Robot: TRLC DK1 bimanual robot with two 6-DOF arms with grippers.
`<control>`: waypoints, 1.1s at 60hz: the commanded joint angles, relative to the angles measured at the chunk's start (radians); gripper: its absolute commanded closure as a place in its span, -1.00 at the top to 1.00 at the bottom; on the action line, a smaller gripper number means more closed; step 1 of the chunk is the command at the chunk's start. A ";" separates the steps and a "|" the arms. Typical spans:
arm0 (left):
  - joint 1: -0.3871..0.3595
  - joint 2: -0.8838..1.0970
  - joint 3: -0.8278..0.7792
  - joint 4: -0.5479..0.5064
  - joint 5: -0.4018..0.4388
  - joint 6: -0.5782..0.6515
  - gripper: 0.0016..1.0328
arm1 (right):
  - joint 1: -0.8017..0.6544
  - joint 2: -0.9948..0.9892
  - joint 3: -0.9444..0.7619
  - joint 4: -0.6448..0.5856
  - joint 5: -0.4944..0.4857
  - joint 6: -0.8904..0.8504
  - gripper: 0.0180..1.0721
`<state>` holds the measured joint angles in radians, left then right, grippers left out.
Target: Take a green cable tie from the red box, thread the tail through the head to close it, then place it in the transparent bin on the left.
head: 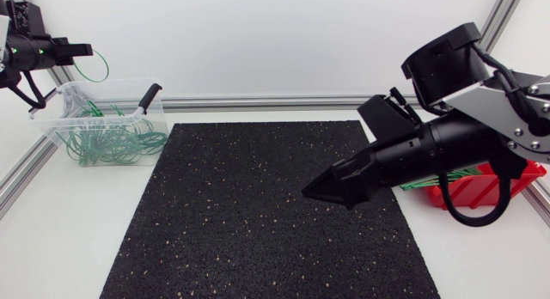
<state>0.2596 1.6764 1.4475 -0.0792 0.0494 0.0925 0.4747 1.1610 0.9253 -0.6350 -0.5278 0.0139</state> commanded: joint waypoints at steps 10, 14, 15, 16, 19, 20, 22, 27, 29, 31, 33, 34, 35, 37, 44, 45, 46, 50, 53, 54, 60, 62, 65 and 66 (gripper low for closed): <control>-0.020 0.129 0.057 -0.140 -0.040 -0.013 0.50 | -0.010 -0.084 -0.066 -0.006 0.072 -0.023 0.93; -0.025 0.088 0.007 -0.136 -0.045 -0.011 0.95 | -0.039 -0.106 -0.082 -0.008 0.095 -0.045 0.93; -0.026 0.077 -0.004 -0.133 -0.046 -0.011 0.95 | -0.048 -0.110 -0.085 -0.008 0.104 -0.052 0.93; -0.028 0.068 -0.015 -0.129 -0.048 -0.011 0.95 | -0.056 -0.113 -0.089 -0.005 0.114 -0.057 0.93; -0.040 0.031 -0.059 -0.119 -0.066 -0.010 0.95 | -0.084 -0.130 -0.103 0.001 0.144 -0.075 0.93; -0.045 0.019 -0.076 -0.114 -0.074 -0.010 0.95 | -0.091 -0.135 -0.105 0.003 0.147 -0.078 0.93; -0.049 -0.009 -0.107 -0.105 -0.075 -0.010 0.95 | -0.116 -0.142 -0.109 0.003 0.152 -0.089 0.93; -0.068 -0.083 -0.190 -0.091 -0.075 -0.011 0.94 | -0.203 -0.173 -0.131 0.024 0.167 -0.115 0.93; -0.071 -0.106 -0.216 -0.083 -0.075 -0.013 0.94 | -0.231 -0.187 -0.140 0.034 0.172 -0.121 0.93; -0.077 -0.138 -0.251 -0.074 -0.075 -0.013 0.94 | -0.262 -0.198 -0.148 0.041 0.173 -0.131 0.93; -0.085 -0.181 -0.297 -0.065 -0.075 -0.016 0.94 | -0.309 -0.213 -0.160 0.046 0.180 -0.147 0.93; -0.086 -0.193 -0.309 -0.060 -0.075 -0.016 0.94 | -0.326 -0.218 -0.163 0.047 0.180 -0.154 0.93; -0.088 -0.207 -0.328 -0.054 -0.075 -0.017 0.94 | -0.343 -0.224 -0.169 0.051 0.178 -0.160 0.93; -0.094 -0.248 -0.380 -0.036 -0.075 -0.019 0.94 | -0.393 -0.248 -0.194 0.075 0.180 -0.178 0.93; -0.106 -0.343 -0.506 0.001 -0.075 -0.019 0.94 | -0.490 -0.300 -0.249 0.112 0.195 -0.218 0.93; -0.108 -0.357 -0.526 0.009 -0.075 -0.019 0.94 | -0.501 -0.308 -0.256 0.115 0.196 -0.226 0.93; -0.109 -0.369 -0.539 0.015 -0.075 -0.019 0.94 | -0.515 -0.319 -0.266 0.124 0.198 -0.233 0.93; -0.118 -0.434 -0.613 0.035 -0.075 -0.019 0.94 | -0.559 -0.359 -0.306 0.159 0.212 -0.244 0.93; -0.122 -0.474 -0.654 0.047 -0.075 -0.020 0.94 | -0.574 -0.385 -0.325 0.170 0.221 -0.256 0.93; -0.123 -0.491 -0.670 0.050 -0.075 -0.020 0.94 | -0.578 -0.391 -0.333 0.178 0.224 -0.258 0.93; -0.132 -0.593 -0.757 0.078 -0.075 -0.023 0.94 | -0.604 -0.460 -0.381 0.216 0.250 -0.262 0.93; -0.134 -0.627 -0.782 0.078 -0.075 -0.031 0.94 | -0.608 -0.486 -0.395 0.221 0.250 -0.264 0.93; -0.143 -0.685 -0.822 0.078 -0.075 -0.036 0.94 | -0.616 -0.524 -0.418 0.233 0.250 -0.264 0.93; -0.143 -0.704 -0.834 0.078 -0.075 -0.037 0.94 | -0.619 -0.537 -0.424 0.236 0.252 -0.264 0.93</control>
<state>0.1280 1.0565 0.6785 -0.0166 -0.0177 0.0780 -0.1284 0.6796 0.5472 -0.4198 -0.2836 -0.2325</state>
